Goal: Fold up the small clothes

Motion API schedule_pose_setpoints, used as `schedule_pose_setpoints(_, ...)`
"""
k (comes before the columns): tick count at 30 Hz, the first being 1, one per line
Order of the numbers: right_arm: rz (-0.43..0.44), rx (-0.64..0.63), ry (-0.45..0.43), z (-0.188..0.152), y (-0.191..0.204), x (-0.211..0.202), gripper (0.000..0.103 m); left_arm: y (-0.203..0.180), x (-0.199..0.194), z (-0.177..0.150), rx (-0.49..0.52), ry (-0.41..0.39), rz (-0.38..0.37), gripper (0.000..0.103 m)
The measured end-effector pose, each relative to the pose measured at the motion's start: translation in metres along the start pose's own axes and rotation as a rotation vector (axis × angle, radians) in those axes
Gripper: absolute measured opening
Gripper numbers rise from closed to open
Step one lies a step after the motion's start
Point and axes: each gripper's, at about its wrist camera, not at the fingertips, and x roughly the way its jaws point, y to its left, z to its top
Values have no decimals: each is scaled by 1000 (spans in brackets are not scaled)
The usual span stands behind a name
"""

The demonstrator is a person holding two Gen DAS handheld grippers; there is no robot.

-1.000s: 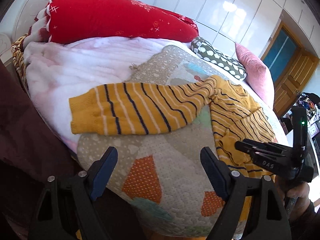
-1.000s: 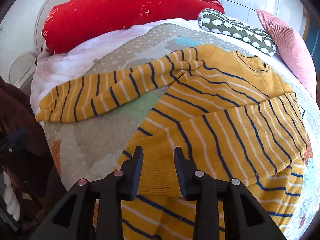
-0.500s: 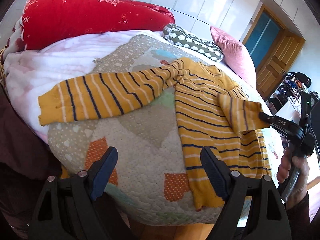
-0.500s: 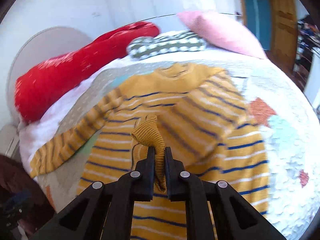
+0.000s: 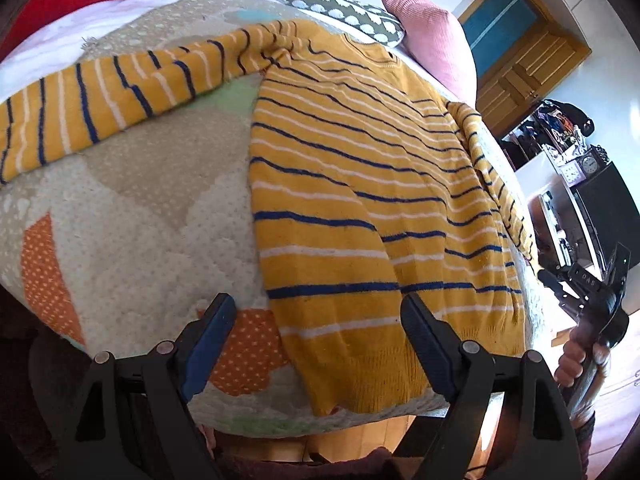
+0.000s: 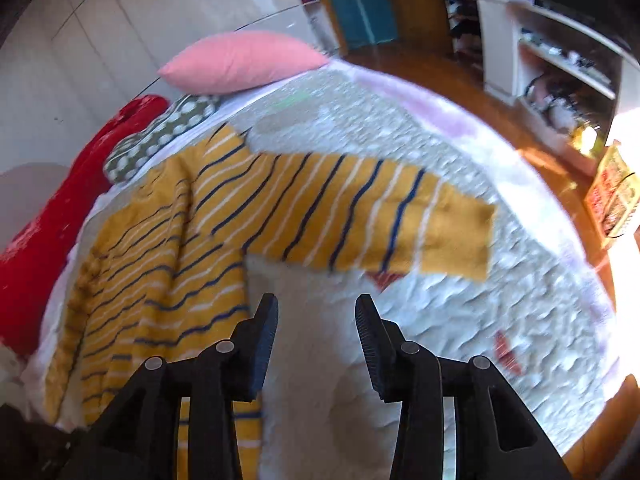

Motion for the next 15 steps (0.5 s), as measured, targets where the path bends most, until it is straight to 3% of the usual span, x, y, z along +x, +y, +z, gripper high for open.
schedule_pose_setpoints(2, 101, -20, 79, -25, 7, 10, 43, -4, 7, 0, 22, -1, 9, 84)
schedule_pose_setpoints(4, 143, -42, 111, -47, 12, 13, 43, -9, 9, 0, 49, 2, 23, 81)
schedule_pose_setpoints(7, 124, -99, 95, -69, 26, 15, 43, -18, 11, 0, 89, 32, 54, 16)
schedule_pose_setpoints(10, 90, -159, 75, -76, 38, 21, 39, -14, 7, 4, 66, 43, 38, 12)
schedule_pose_setpoints(11, 102, -166, 82, -76, 42, 22, 12, -13, 5, 6, 57, 40, 35, 12)
schedule_pose_setpoints(12, 122, -159, 96, -73, 42, 23, 6, -11, 0, 6, 49, 34, 30, 12)
schedule_pose_setpoints(15, 138, -129, 85, -70, 37, 11, 5, -11, -17, 3, 49, 19, 13, 11)
